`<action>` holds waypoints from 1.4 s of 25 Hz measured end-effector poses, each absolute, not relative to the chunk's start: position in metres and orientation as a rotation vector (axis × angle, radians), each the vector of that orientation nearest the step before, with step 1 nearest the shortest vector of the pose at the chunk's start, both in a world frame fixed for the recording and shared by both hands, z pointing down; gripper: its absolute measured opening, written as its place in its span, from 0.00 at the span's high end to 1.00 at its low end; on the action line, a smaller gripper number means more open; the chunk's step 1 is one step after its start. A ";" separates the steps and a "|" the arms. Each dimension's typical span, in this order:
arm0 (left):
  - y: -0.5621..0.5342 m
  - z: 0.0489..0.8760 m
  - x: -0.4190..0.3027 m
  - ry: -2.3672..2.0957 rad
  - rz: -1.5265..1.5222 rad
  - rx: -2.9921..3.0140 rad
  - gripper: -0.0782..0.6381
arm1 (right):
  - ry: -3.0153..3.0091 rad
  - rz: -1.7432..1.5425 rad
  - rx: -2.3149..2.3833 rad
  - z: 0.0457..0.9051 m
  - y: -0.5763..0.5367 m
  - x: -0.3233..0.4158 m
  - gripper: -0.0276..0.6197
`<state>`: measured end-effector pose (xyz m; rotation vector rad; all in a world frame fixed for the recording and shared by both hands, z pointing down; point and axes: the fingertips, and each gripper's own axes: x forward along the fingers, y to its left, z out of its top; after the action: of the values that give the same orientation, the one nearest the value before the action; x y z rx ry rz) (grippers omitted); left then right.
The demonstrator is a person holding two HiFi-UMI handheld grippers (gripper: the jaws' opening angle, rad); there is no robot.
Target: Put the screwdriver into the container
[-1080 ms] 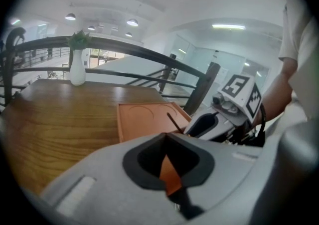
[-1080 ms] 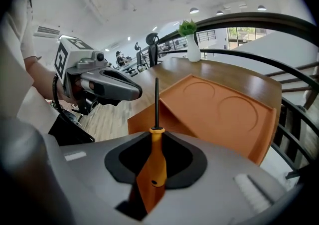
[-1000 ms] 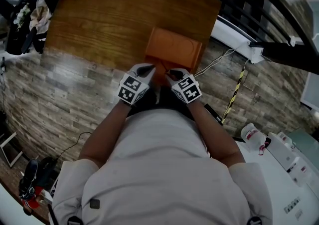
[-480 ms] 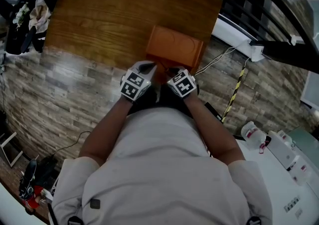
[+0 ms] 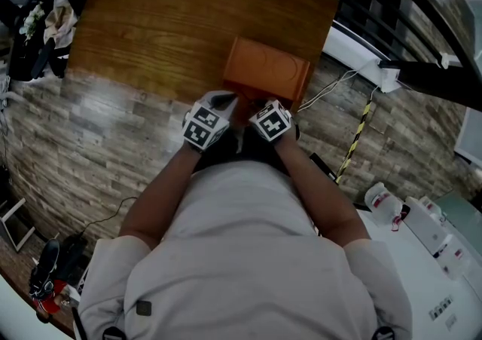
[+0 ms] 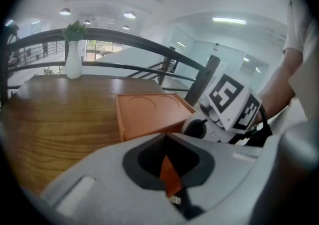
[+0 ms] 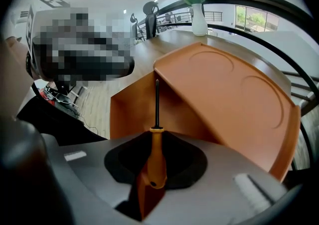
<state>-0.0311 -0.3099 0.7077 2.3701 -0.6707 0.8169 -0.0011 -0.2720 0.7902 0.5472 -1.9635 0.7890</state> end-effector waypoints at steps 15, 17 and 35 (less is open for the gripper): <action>-0.309 0.712 -0.038 -0.654 0.838 2.373 0.89 | -1.936 0.801 0.583 0.808 -0.278 -0.004 0.83; -0.308 0.713 -0.038 -0.648 0.839 2.369 0.89 | -1.933 0.796 0.588 0.810 -0.279 -0.004 0.83; -0.301 0.708 -0.038 -0.634 0.815 2.345 0.89 | -1.969 0.883 0.636 0.801 -0.281 -0.006 0.78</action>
<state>-0.0384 -0.3009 0.7079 2.3451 -0.6337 0.8154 -0.0065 -0.2806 0.8008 0.6358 -1.9692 0.8833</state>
